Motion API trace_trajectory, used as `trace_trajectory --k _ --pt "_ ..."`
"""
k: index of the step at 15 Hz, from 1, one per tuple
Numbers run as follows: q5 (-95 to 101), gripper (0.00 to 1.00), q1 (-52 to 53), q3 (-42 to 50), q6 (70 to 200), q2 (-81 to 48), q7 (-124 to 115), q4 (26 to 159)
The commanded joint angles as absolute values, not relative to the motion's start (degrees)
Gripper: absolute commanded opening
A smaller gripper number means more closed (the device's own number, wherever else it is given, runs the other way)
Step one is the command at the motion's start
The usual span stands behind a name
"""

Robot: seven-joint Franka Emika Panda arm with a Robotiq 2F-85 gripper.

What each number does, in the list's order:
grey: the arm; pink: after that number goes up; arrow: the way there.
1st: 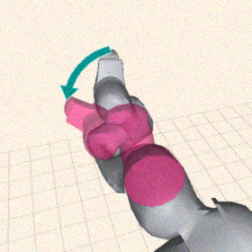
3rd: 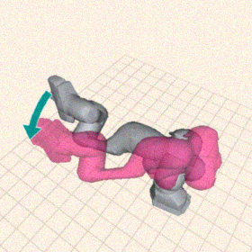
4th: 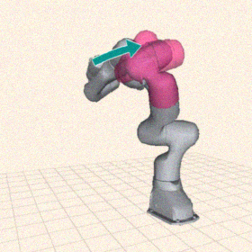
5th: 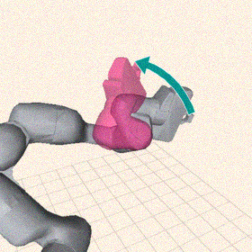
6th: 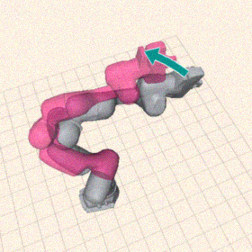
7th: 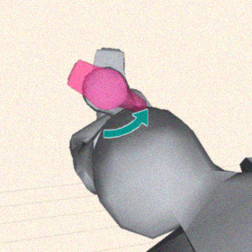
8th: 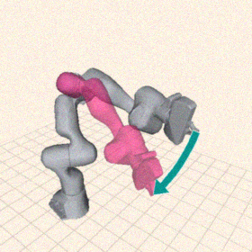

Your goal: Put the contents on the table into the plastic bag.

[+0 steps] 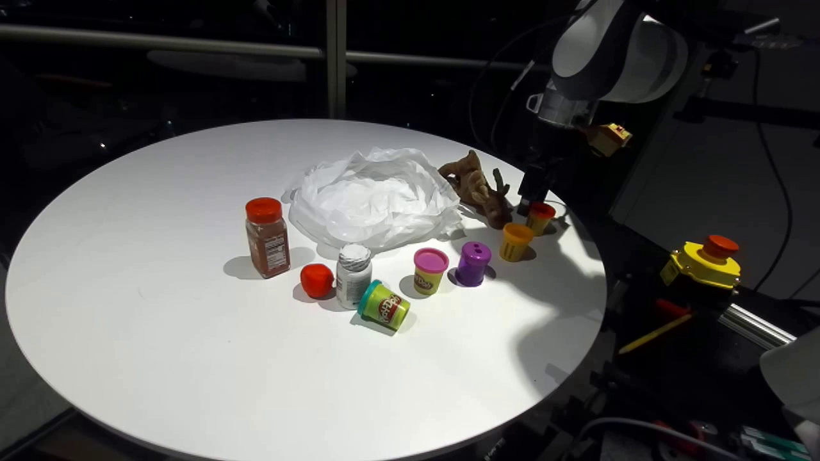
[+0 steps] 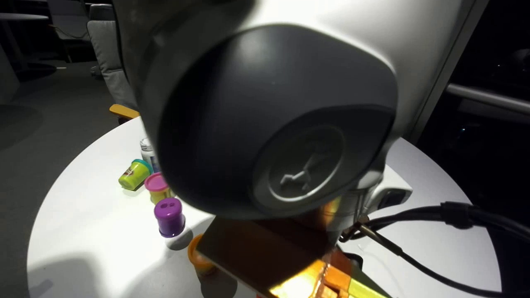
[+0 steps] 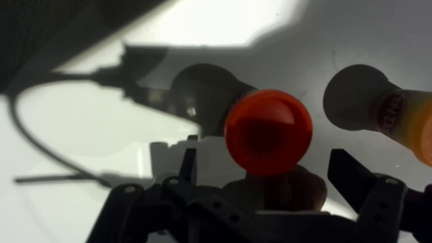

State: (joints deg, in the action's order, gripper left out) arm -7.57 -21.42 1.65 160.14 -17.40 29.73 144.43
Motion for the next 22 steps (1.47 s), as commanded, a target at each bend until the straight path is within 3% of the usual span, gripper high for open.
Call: trace_trajectory --k 1,2,3,10,15,22 --pt "-5.2 1.00 -20.4 3.5 161.1 -16.1 27.8 146.3" --pt "-5.1 1.00 -20.5 3.6 160.9 -16.0 27.9 146.4" --pt "-5.2 0.82 -20.7 3.5 160.4 -16.0 28.1 146.4" --pt "-1.1 0.29 -17.9 6.8 160.6 -14.5 21.9 147.0" --pt "12.7 0.25 -7.5 14.8 154.9 -8.5 2.4 143.8" --pt "15.0 0.25 -0.4 7.1 144.4 -15.4 -11.0 126.6"
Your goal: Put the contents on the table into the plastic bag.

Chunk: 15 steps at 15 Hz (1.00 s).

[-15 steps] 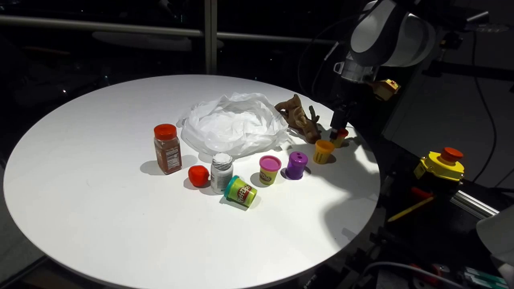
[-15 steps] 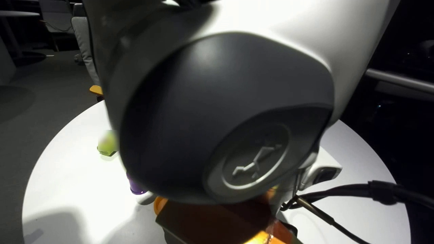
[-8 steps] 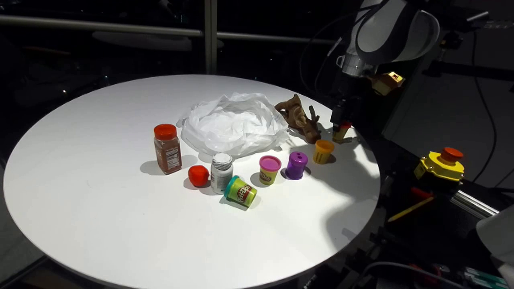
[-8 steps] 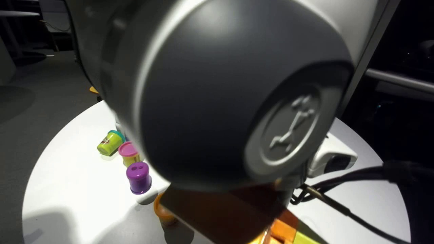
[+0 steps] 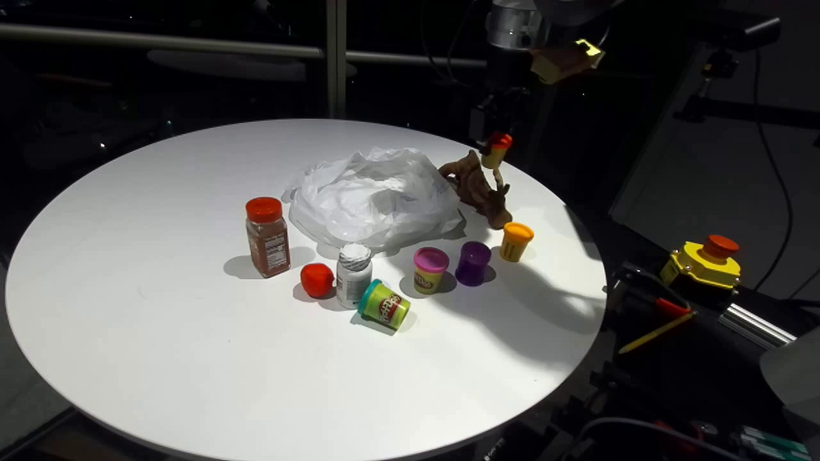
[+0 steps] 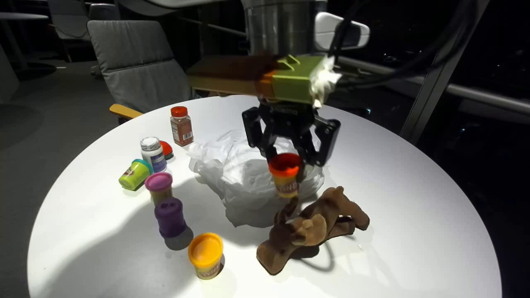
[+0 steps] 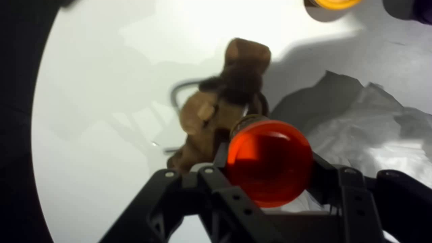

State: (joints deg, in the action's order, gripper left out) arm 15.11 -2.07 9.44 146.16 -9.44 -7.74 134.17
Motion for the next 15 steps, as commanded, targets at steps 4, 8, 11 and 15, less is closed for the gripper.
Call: trace_trajectory --k 4,8,11,15 --pt "12.5 0.25 1.0 4.6 149.4 -25.1 -10.7 118.6" --pt "10.2 0.25 1.8 3.9 154.6 -34.4 -9.9 111.5" --pt "9.7 0.25 2.8 4.3 155.9 -39.7 -9.9 106.7" --pt "10.2 0.77 4.4 5.0 154.6 -39.7 -9.7 105.4"
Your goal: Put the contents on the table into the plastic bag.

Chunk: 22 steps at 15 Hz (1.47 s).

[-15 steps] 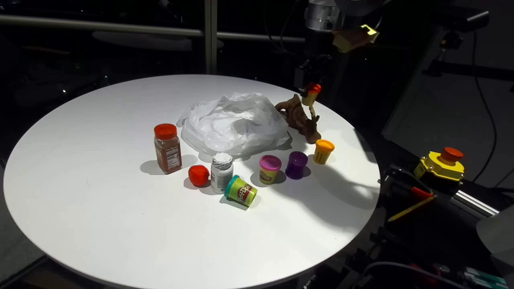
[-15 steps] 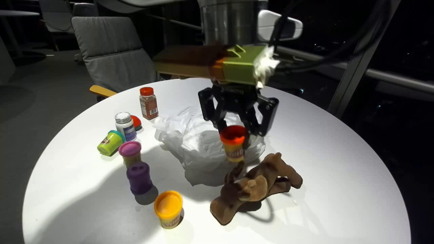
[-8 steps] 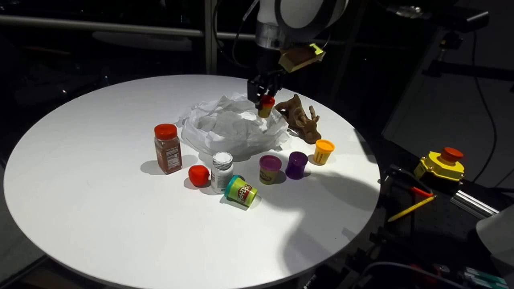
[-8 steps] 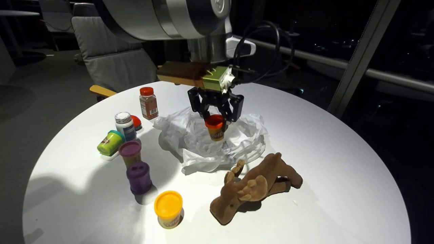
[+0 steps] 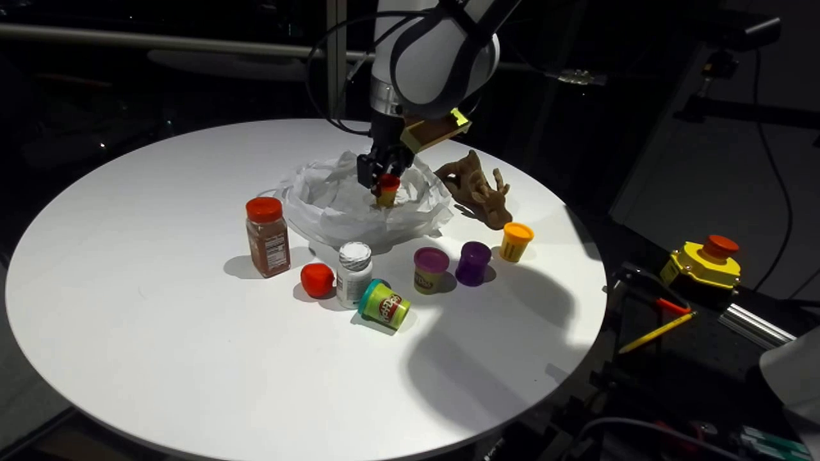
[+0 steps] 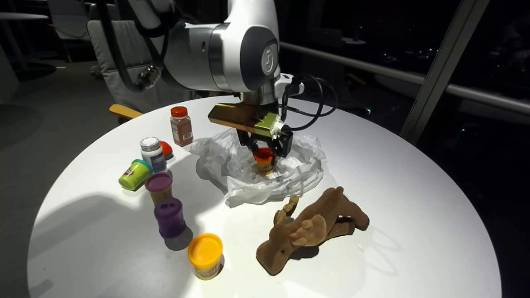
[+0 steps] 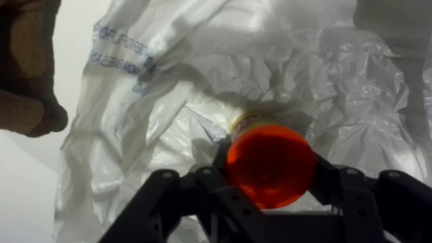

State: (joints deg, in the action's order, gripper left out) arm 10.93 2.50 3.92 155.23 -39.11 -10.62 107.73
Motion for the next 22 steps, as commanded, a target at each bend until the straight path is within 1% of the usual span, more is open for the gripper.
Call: trace_trajectory --k 1,2,3,4,9,12,17,20,22 --pt "10.4 0.82 4.9 5.3 154.4 -38.7 -10.2 105.9" --pt "10.4 0.89 5.4 5.5 153.9 -37.4 -10.5 106.5" --pt "10.7 0.98 6.5 6.4 153.3 -35.8 -11.7 107.2" --pt "11.0 1.00 7.2 6.8 152.8 -34.2 -12.1 108.1" --pt "12.5 1.00 10.1 9.5 144.7 -23.7 -16.9 112.8" --pt "14.4 1.00 9.5 9.8 139.2 -16.3 -18.9 117.9" --pt "17.8 1.00 4.9 9.2 132.3 -5.8 -17.7 129.4" --pt "19.6 1.00 1.5 9.1 131.9 -3.5 -16.6 135.3" --pt "21.0 1.00 -0.4 9.1 133.4 -4.2 -15.3 138.3"
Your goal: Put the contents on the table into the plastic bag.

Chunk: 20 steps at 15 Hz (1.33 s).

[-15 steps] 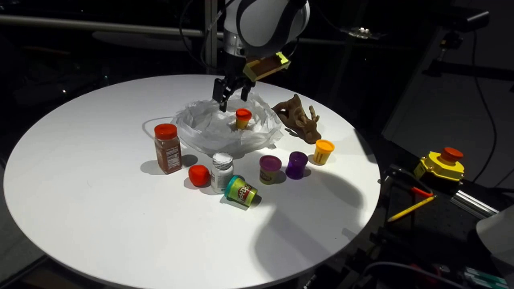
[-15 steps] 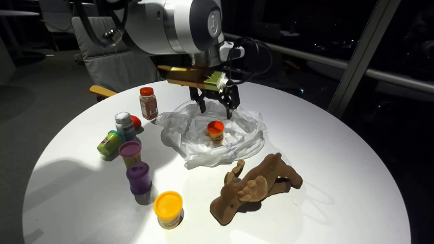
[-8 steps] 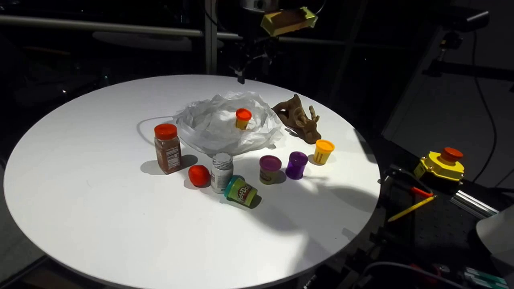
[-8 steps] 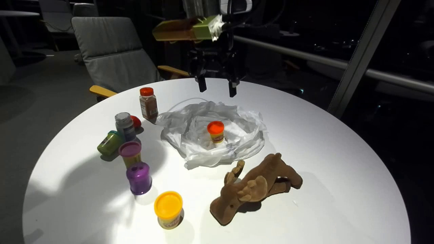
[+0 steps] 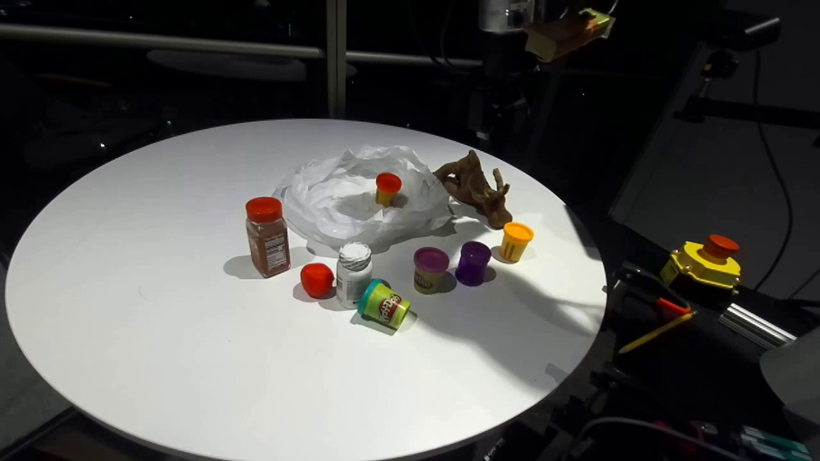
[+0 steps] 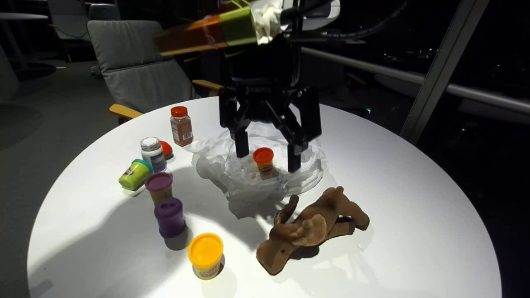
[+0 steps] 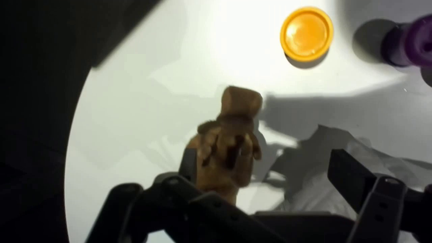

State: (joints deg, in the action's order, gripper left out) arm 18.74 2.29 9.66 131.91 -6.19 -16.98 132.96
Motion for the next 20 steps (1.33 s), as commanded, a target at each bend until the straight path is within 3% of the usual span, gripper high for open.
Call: trace_trajectory --k 1,11,20 --pt "20.7 1.00 -1.2 9.0 134.1 -4.6 -13.8 139.8" --pt "6.2 1.00 -5.4 5.8 153.4 -7.2 6.4 151.7" --pt "-4.5 1.00 -6.1 2.6 154.9 -9.9 17.0 151.3"
